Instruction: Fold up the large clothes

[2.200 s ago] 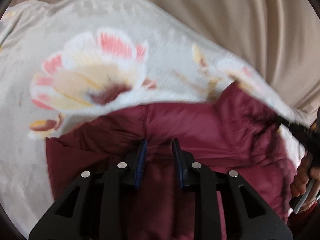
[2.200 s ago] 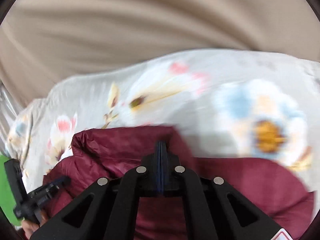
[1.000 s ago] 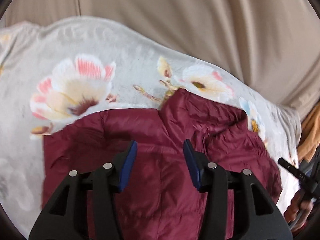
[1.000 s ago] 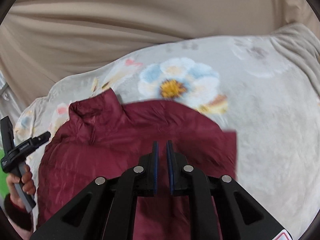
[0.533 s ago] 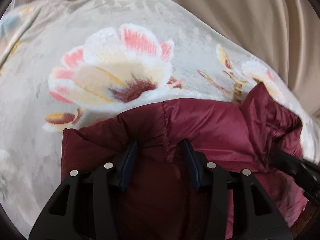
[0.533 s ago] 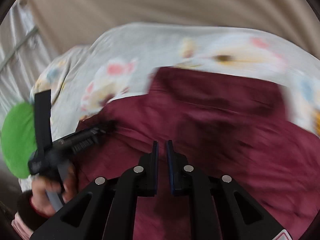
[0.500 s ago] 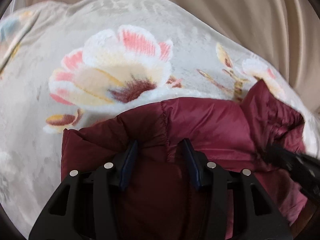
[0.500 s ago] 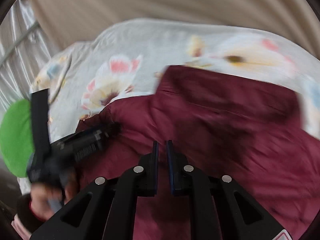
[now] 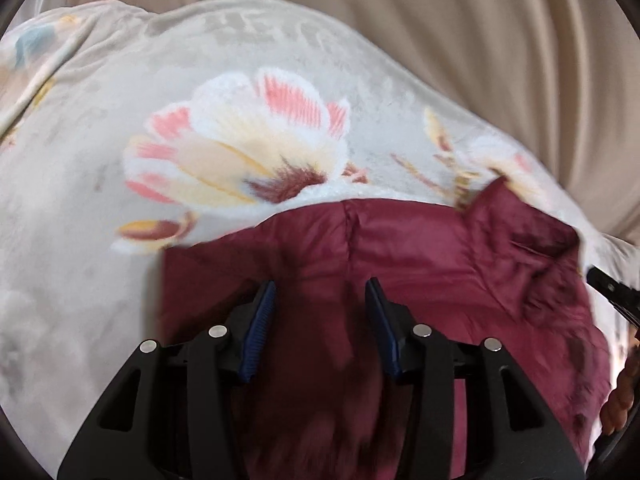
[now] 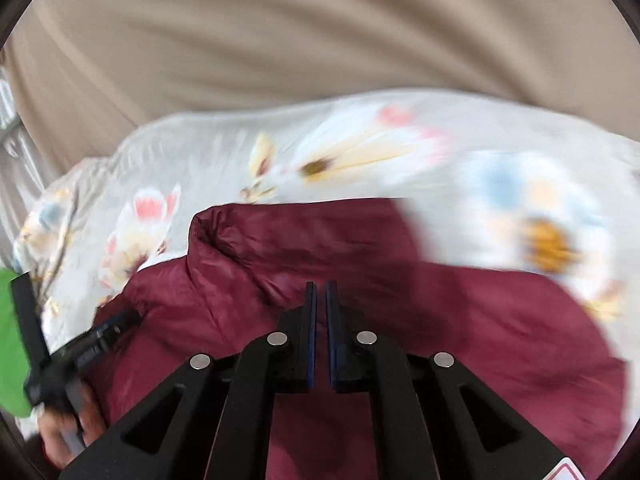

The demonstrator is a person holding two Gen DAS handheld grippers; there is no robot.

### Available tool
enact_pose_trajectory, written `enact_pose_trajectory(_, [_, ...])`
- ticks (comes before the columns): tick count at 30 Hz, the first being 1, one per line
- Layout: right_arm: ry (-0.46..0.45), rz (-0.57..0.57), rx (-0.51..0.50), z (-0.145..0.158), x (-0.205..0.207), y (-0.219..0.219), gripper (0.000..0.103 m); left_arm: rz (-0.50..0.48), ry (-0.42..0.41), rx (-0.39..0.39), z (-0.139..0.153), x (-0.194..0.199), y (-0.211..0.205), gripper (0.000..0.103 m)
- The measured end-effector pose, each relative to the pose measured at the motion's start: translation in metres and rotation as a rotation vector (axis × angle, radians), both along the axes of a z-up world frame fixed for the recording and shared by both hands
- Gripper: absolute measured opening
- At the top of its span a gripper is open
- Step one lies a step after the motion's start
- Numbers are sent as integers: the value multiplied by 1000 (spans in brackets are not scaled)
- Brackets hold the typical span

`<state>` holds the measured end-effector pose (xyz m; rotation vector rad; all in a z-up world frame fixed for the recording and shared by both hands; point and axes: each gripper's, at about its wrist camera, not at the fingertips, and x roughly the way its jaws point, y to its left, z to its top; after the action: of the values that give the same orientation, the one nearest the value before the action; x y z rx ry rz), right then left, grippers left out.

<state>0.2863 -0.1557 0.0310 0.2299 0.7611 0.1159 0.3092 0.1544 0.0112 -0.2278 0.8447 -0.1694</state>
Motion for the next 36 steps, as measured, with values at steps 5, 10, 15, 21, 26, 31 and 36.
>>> enact_pose_trajectory(5, [-26, -9, 58, 17, -146, -97, 49, -141, -17, 17, 33, -93, 37, 68])
enact_pose_trajectory(10, [42, -50, 148, -1, -278, -187, 62, -214, 86, -53, 26, -189, 85, 80])
enact_pose_trajectory(15, [85, -81, 302, -42, -372, -199, 68, -205, 254, -183, -8, -271, 117, 82])
enact_pose_trajectory(21, [142, -57, 427, -95, -404, -163, 71, -185, 273, -197, -31, -314, 114, 84])
enact_pose_trajectory(26, [77, -74, 357, -81, -404, -151, 71, -189, 244, -140, -31, -323, 101, 86])
enact_pose_trajectory(31, [152, -72, 345, -90, -390, -143, 73, -225, 218, -75, -29, -331, 89, 82])
enact_pose_trajectory(36, [149, -30, 315, -88, -386, -133, 70, -212, 233, -89, -30, -325, 97, 64])
